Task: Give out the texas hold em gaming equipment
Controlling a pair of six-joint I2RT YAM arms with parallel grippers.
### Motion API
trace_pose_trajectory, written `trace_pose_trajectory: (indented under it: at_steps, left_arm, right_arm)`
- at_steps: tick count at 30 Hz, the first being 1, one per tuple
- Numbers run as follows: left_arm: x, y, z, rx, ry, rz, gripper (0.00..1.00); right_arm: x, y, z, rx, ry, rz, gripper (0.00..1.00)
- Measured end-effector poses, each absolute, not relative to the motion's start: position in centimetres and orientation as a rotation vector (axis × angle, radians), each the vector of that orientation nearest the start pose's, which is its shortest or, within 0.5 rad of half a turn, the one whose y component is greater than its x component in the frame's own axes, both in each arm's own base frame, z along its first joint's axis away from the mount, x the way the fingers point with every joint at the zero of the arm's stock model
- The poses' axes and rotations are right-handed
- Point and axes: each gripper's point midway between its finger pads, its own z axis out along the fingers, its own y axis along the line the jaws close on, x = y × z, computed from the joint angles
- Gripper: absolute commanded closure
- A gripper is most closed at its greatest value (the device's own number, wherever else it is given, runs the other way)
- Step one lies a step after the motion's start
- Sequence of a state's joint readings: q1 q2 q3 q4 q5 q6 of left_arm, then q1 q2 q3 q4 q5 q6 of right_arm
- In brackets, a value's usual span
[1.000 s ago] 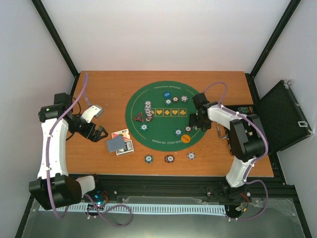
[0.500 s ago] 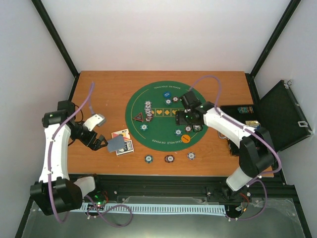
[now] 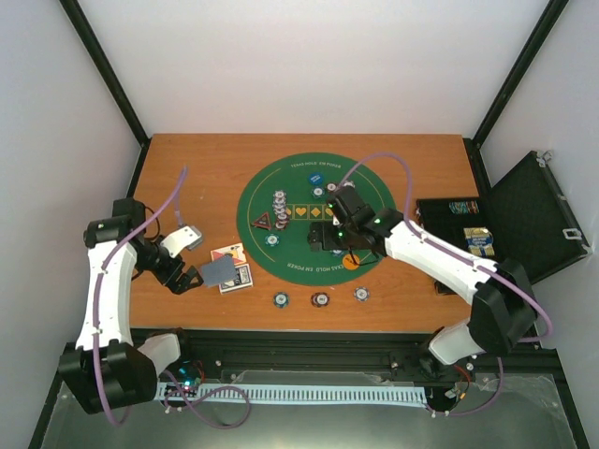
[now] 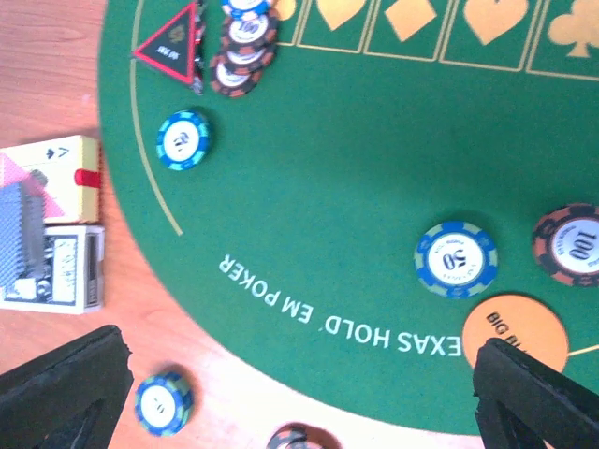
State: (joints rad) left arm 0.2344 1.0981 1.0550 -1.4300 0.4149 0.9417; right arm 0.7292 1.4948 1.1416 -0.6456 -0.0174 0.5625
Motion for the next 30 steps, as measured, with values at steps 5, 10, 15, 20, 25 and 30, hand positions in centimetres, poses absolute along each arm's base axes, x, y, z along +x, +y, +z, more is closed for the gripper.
trace_pose_trajectory:
  at_steps: [5,10,15,20,25,30]
  left_arm:
    - [17.7,-2.9,16.6,1.022,2.578,-0.381,0.0]
    - [17.9,-3.1,16.0,1.074,2.543,-0.385,0.0]
    - [18.5,-3.0,13.8,1.227,2.514,-0.35,0.0]
    - [19.8,-3.3,11.3,1.402,2.482,-0.284,0.0]
    - [20.8,-3.2,9.4,1.478,2.468,-0.232,0.0]
    - [22.0,-3.2,8.6,1.517,2.433,-0.171,0.0]
  right_arm:
    - [27.2,26.0,14.7,-0.235,2.627,0.576,0.0]
    - [26.3,26.1,13.8,-0.253,2.654,0.589,0.0]
    - [25.9,26.7,13.8,-0.271,2.652,0.603,0.0]
    - [25.5,27.0,13.7,-0.285,2.655,0.606,0.0]
    - [25.0,26.9,13.1,-0.291,2.669,0.596,0.0]
    - [24.7,26.8,12.7,-0.297,2.678,0.592,0.0]
